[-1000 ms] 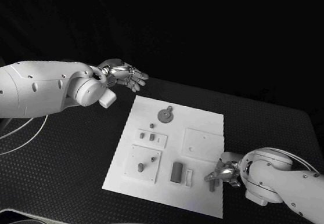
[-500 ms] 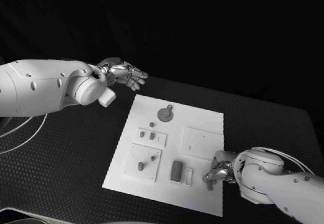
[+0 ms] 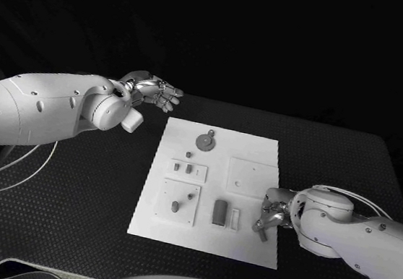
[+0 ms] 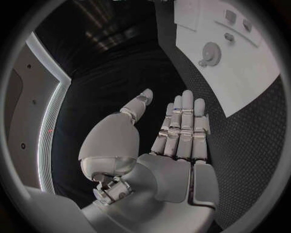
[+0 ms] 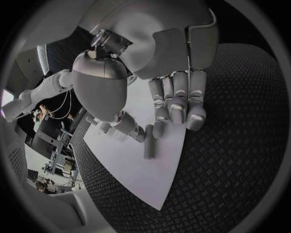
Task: Assemble the parts on the task board
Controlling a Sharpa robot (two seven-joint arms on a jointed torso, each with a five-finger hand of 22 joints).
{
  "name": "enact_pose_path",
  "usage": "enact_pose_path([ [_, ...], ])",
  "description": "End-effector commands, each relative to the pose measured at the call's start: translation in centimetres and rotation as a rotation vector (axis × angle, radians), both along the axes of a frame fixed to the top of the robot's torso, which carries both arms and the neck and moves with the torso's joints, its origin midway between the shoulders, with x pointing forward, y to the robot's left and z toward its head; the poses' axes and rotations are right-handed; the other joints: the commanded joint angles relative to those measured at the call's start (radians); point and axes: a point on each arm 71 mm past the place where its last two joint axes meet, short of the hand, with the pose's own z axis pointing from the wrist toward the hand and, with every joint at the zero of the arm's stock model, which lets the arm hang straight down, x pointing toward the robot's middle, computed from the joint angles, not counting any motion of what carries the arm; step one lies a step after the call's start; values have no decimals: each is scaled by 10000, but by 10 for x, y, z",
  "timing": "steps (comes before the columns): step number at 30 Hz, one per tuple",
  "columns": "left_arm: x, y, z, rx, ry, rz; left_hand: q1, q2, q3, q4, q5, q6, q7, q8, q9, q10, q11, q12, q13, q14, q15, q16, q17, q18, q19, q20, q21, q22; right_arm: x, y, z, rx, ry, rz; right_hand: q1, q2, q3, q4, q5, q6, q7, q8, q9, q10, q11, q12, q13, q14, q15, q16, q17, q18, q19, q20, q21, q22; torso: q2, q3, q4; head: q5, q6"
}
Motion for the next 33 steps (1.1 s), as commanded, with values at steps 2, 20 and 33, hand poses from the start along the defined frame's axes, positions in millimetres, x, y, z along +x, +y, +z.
enact_pose_path([
  [2, 0, -2, 1, -73, -21, -125, -104, 19, 10, 76, -8, -83, 5, 62, -11, 72, -16, 19, -15, 76, -5, -57, 16, 198, 76, 2, -56, 16, -20, -1, -21, 185, 1121, 128, 208, 402, 339, -88, 290, -463, 368, -4081, -191, 18, 122, -48, -2, 29, 117, -76, 23, 451, -78, 9, -12, -20, 6, 7, -13, 40, -5],
  [20, 0, -2, 1, -71, -13, -133, -107, 26, 13, 88, -4, -85, 5, 66, -14, 71, -15, 19, -16, 79, -5, -66, 29, 199, 79, 1, -62, 22, -15, -17, -5, 2493, 2008, -2153, -64, 1158, 1439, -475, 1418, -182, 382, -4167, -835, 256, 135, -48, -82, 227, 143, -138, 68, 451, 73, 81, 67, -71, 4, -4, -11, 33, 35],
  [33, 0, -4, 0, -72, 6, -184, -104, 22, 14, 90, -1, -89, 5, 68, -17, 70, -16, 18, -17, 80, -6, -74, 39, 200, 79, 0, -67, 28, -6, -6, 13, 3309, 1819, -2763, -256, 1291, 1408, -625, 1733, -12, 327, -4081, -957, 335, 82, -67, -115, 299, 93, -177, 84, 451, 140, 56, 75, -114, 8, -25, 8, 38, 76],
])
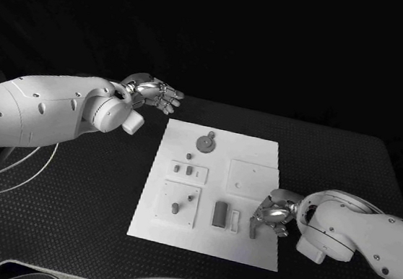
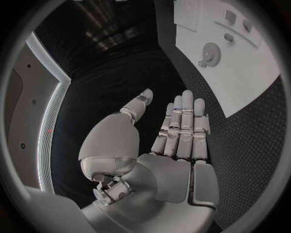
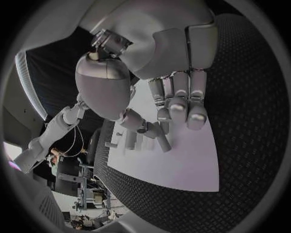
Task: Assemble the parts on the task board
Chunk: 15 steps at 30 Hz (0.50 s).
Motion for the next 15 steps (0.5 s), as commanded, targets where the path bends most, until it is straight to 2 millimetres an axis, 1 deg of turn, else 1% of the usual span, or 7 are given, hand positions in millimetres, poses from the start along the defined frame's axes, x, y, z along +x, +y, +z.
enact_pose_path([
  [1, 0, -3, 1, -73, -13, -172, -104, 21, -13, 63, -1, -89, 5, 38, -10, 70, -15, 19, -10, 81, -4, -36, 15, 103, 79, 0, -41, 14, -1, 2, 1, 292, 186, -415, -55, 30, -9, -89, 57, 62, -11, 139, 66, 115, -63, -67, -14, 76, 1, -54, 11, 449, 90, -9, 36, -19, -2, -8, -5, 24, -2],
  [10, 0, -3, 1, -73, 6, -206, -101, 12, -14, 61, 0, -91, 5, 39, -12, 68, -15, 18, -11, 80, -4, -42, 21, 103, 78, 0, -45, 17, 6, 8, 1, 201, 93, -669, -120, -29, -36, -109, 107, 118, -26, 173, 40, 123, -76, -77, -22, 87, -10, -67, 17, 449, 104, -11, 34, -33, -6, -3, -25, 29, 25],
  [15, -1, -5, 1, -82, 14, -260, -103, 8, -16, 63, -1, -94, 6, 40, -13, 66, -14, 17, -12, 79, -3, -46, 25, 102, 77, 1, -48, 19, 9, 14, -1, 116, 159, -684, -172, -62, -69, -98, 62, 142, -34, 188, 25, 125, -83, -82, -25, 91, -17, -75, 22, 449, 113, -10, 36, -39, 2, -7, -1, 1, 28],
])
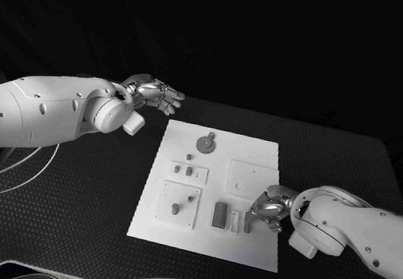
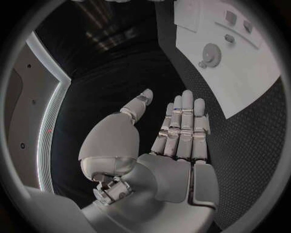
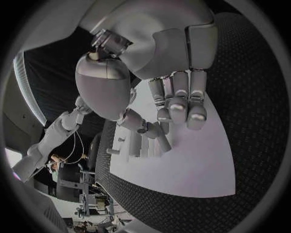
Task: Assemble the parts on the task board
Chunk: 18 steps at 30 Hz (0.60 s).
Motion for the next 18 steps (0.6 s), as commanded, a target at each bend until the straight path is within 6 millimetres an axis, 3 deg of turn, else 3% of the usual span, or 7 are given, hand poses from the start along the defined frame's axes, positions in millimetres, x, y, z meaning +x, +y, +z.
enact_pose_path([
  [1, 0, -3, 1, -74, -9, -208, -103, 8, -16, 63, -1, -93, 6, 40, -14, 66, -14, 17, -12, 80, -3, -46, 17, 119, 77, 1, -48, 11, 2, 1, -2, -90, 148, -226, -116, -25, -56, -30, -13, 97, -3, 180, 22, 125, -82, -43, -15, 60, 11, -36, 13, 448, 65, 6, 36, -12, 1, 2, 17, -17, 1],
  [18, 0, -4, 1, -72, 10, -239, -105, 6, -16, 70, -2, -97, 7, 42, -17, 65, -13, 17, -14, 80, -3, -55, 27, 119, 77, 1, -53, 17, 3, 18, -9, -150, 397, 7, -469, -217, -355, 180, -349, 128, -13, 221, -71, 77, -90, -70, -13, 39, 5, -73, 54, 448, 47, 23, 28, -39, 3, 16, 2, -10, -40],
])
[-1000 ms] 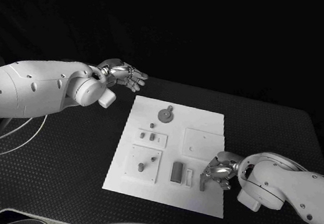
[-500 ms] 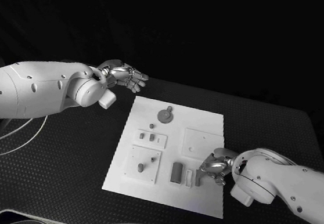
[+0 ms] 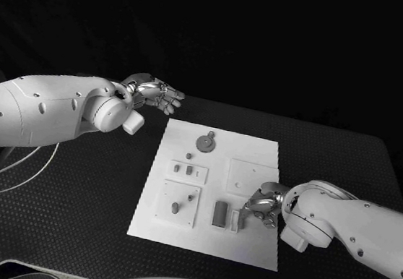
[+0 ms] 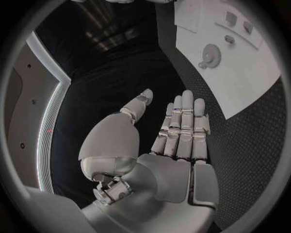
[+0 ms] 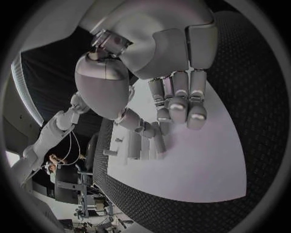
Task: Assemble the parts on the task board
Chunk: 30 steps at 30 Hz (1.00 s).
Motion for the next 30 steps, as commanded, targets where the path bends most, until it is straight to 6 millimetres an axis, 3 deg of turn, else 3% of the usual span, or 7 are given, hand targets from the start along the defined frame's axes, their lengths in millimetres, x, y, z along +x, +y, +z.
enact_pose_path([
  [1, 0, -4, 1, -70, -16, -207, -105, 5, -16, 70, -2, -77, -13, 43, -11, 65, -13, 17, -15, 81, -2, -56, 16, 172, 77, 2, -54, 12, -4, 5, -3, 84, 197, 129, -108, -51, -88, 29, -65, 41, 16, -63, -44, 3, -20, -33, -3, 17, -6, -61, 20, 448, 25, 6, 27, -14, 3, 6, -8, 9, -7],
  [14, 0, -3, 1, -49, 23, -237, -99, 8, -12, 73, 0, -80, -12, 45, -13, 62, -12, 16, -16, 82, -3, -63, 26, 173, 78, 1, -58, 18, -9, 10, -3, 366, 441, 403, -359, -350, -482, 266, -225, 48, 6, -27, -111, -21, -30, -35, 6, 8, -17, -84, 54, 448, 11, 0, 29, -32, -2, -2, -5, 36, -18],
  [30, 0, -3, 0, -48, 42, -249, -95, 4, -10, 74, 1, -84, -11, 47, -17, 59, -11, 15, -18, 83, -2, -72, 36, 173, 78, 2, -64, 23, -12, 16, -6, 443, 473, 637, -373, -357, -551, 329, -273, 62, 1, -9, -125, -30, -35, -30, 12, 7, -21, -86, 66, 448, 3, -7, 29, -36, -1, 4, -3, 56, -56],
])
